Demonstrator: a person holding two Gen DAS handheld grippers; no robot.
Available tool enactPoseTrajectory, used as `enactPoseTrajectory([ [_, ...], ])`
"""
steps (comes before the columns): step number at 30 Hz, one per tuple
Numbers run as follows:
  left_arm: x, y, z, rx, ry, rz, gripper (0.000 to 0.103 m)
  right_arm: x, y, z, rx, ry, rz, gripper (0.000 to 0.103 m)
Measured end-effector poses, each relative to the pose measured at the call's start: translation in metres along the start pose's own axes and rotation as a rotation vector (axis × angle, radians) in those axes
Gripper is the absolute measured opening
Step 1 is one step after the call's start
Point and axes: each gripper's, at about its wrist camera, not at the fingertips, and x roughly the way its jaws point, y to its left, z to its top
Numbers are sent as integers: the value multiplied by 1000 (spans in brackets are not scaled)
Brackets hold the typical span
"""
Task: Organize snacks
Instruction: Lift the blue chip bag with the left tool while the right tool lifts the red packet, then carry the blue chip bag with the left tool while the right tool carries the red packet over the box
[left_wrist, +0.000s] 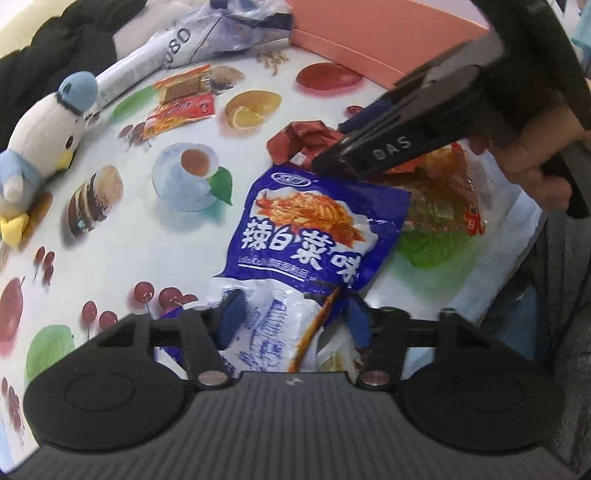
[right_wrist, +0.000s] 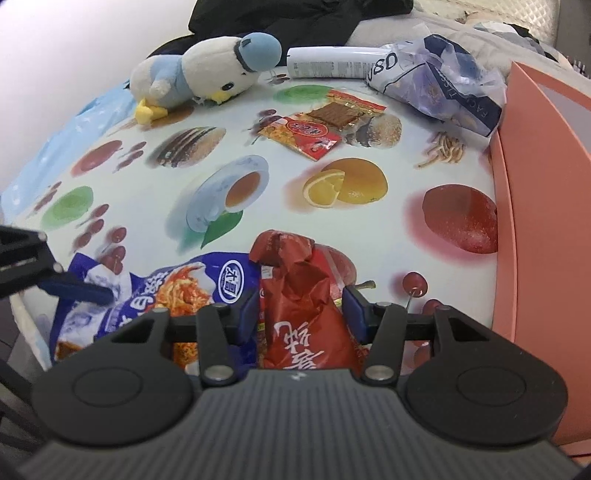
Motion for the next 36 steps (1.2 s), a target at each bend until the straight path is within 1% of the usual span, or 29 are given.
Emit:
enactPoseTrajectory([
  [1,0,1,1,-9,5,1,56,0,-1,0,9,-3,3,47],
  [3,0,-1,3,-4,10,17,49,-1,-3,0,18,-6,12,44],
  [4,0,-2,4,-3,12,21,47,-2,-3,-1,15,-7,12,41],
  [6,-1,-3,3,-2,13,31,43,-4,-2,-1,11,-10,14,40],
  [10,-2,-5,5,-19,15,53,39,-14,-4,-1,37,-34,10,39],
  [13,-4,-5,7,-55,13,66,37,-27,-5,-2,47,-69,-7,39],
  [21,-19,-1,7,-236,-20,76,34,-69,-7,-2,87,-168,-45,39],
  [23,-24,0,6,-301,-39,73,34,-79,-7,-5,96,-188,-57,39],
  [29,-39,4,-2,-492,-83,86,34,-99,-4,-16,119,-221,-88,39],
  [34,-47,4,-3,-569,-105,106,34,-108,-3,-28,138,-238,-118,39],
  [36,-50,6,-4,-615,-119,105,34,-111,-3,-32,142,-241,-126,39],
])
